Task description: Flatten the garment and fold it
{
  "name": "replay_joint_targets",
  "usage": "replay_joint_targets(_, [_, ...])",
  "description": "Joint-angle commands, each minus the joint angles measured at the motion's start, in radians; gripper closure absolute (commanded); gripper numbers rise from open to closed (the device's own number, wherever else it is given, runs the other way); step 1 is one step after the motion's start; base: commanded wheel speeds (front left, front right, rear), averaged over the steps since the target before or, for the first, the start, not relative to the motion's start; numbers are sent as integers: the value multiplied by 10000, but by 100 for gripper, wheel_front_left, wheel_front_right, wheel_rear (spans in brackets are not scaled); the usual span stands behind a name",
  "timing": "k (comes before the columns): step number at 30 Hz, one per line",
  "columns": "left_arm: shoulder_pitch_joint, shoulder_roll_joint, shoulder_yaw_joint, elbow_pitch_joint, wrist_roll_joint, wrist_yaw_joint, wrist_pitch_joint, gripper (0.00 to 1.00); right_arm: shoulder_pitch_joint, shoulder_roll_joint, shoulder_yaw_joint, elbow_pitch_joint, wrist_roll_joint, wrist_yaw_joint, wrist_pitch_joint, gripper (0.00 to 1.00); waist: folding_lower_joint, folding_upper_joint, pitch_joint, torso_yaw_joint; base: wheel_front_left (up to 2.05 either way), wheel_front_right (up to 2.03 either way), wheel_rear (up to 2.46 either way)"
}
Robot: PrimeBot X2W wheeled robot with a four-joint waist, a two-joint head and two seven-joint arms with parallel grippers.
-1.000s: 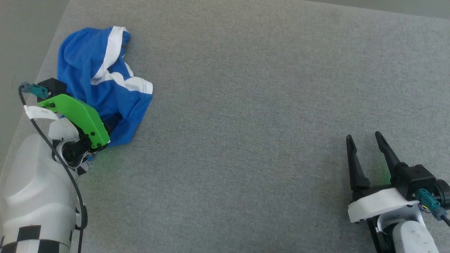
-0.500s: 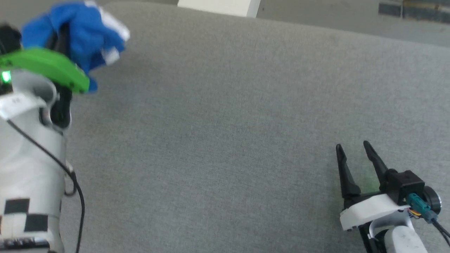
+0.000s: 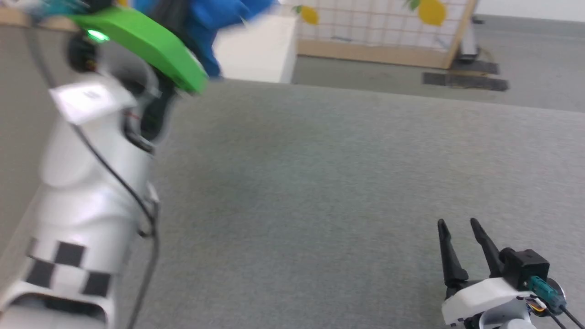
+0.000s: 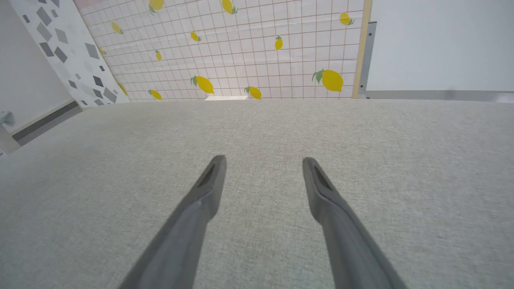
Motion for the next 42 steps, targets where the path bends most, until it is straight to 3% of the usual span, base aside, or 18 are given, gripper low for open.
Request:
replay_joint_targets(1, [477, -214, -297, -45, -77, -70, 37, 100, 85, -10, -96, 52, 80, -13, -87, 0, 0, 0, -580, -865, 0, 0, 0])
replay_joint_targets(6, [1859, -727, -1525, -78, -549, -70, 396, 100, 169, -10, -355, 60, 82, -13, -98, 0, 0, 0, -513, -1345, 0, 0, 0])
replay_joint_targets(11, [3304, -731, -2910, 176, -680, -70, 795, 100, 251, -10, -442, 25, 147, -13, -100, 0, 0, 0, -409, -1655, 0, 0, 0])
replay_joint_targets(17, [4577, -486, -4783, 644, -1015, -70, 2894, 100, 361, -10, -560, 29, 182, -13, -101, 0, 0, 0, -425, -1632, 0, 0, 0])
replay_joint_targets(20, [4979, -383, -5050, 641, -1595, -70, 3921, 100, 381, -10, -564, 60, 213, -13, -102, 0, 0, 0, -504, -1501, 0, 0, 0])
replay_joint_targets(21, [5051, -366, -4994, 575, -1759, -57, 4046, 86, 381, -10, -560, 66, 230, -13, -102, 0, 0, 0, -534, -1460, 0, 0, 0])
replay_joint_targets(22, [5140, -371, -4831, 463, -2003, 22, 4109, 27, 381, -10, -553, 73, 256, -13, -102, 0, 0, 0, -580, -1402, 0, 0, 0])
replay_joint_targets(23, [5176, -348, -4719, 346, -2140, 88, 4142, 0, 382, -10, -548, 78, 271, -13, -102, 0, 0, 0, -616, -1354, 0, 0, 0])
replay_joint_targets(25, [5258, -325, -4307, -13, -2538, 269, 4056, 0, 390, -10, -534, 89, 307, -13, -102, 0, 0, 0, -708, -1239, 0, 0, 0])
replay_joint_targets(31, [5618, -165, -2314, -1347, -3986, 741, 2907, 0, 413, -10, -388, 157, 447, -13, -102, 0, 0, 0, -1031, -1012, 0, 0, 0])
replay_joint_targets(34, [6076, -26, -1078, -2034, -4347, 924, 1490, 0, 404, -10, -315, 225, 492, -13, -102, 0, 0, 0, -1161, -986, 0, 0, 0])
replay_joint_targets(39, [6930, 736, 68, -2557, -2730, 951, -1884, 0, 392, -10, -278, 292, 613, -13, -102, 0, 0, 0, -1270, -918, 0, 0, 0])
replay_joint_targets(42, [7409, 1064, 287, -2524, -1527, 1195, -2954, 0, 456, -10, -271, 350, 649, -13, -102, 0, 0, 0, -1325, -804, 0, 0, 0])
